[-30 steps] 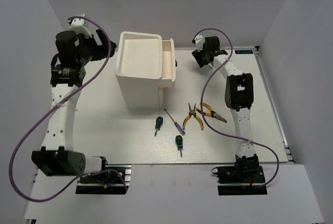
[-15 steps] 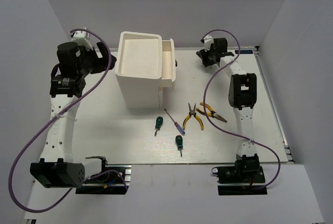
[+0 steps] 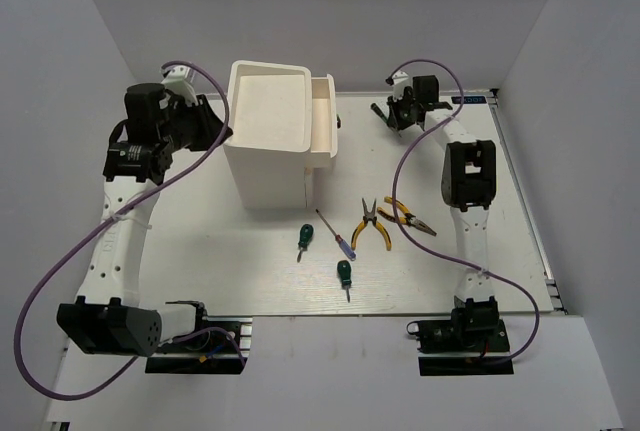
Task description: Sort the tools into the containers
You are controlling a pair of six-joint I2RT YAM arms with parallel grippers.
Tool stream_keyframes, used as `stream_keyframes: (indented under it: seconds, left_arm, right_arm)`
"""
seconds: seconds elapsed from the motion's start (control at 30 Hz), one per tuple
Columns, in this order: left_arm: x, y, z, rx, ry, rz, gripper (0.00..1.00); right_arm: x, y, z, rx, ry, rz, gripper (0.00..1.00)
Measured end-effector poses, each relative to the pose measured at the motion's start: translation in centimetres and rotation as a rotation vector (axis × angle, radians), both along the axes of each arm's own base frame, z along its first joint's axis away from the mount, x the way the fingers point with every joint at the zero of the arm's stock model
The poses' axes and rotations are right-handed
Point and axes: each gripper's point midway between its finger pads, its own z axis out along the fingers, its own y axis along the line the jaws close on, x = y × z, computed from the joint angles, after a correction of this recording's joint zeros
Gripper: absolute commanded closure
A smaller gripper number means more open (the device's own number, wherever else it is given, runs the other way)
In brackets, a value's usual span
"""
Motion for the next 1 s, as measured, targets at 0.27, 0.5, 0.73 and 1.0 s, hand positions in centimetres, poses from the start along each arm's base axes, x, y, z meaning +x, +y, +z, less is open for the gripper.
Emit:
stream_keyframes:
  seconds: [0.27,0.5,0.73,1.0]
  left_arm:
    - [-1.7,-4.8,-1.0,-0.008,0.041,-0.163,0.73]
    - [-4.1,-9.4,-3.9,0.000,0.122,-0.289,0.50]
    - [-6.2,-11.6,-8.1,0.034,0.217,-0.321,0.42]
    - [-7.9,-12.4,-9.2,0.038,0.216,-0.306,0.41]
  right_arm:
    - [-8.6,1.0,8.8,0.296,0.187,-0.070,1.00]
    - [-14.2,3.6,29.2,0.625,-0.013,-0.025,1.00]
    - [-16.1,9.7,31.9,0.923,0.204,-0.011,1.00]
    - [-17.6,17.7,24.9,0.986,0.532,-0.097,1.00]
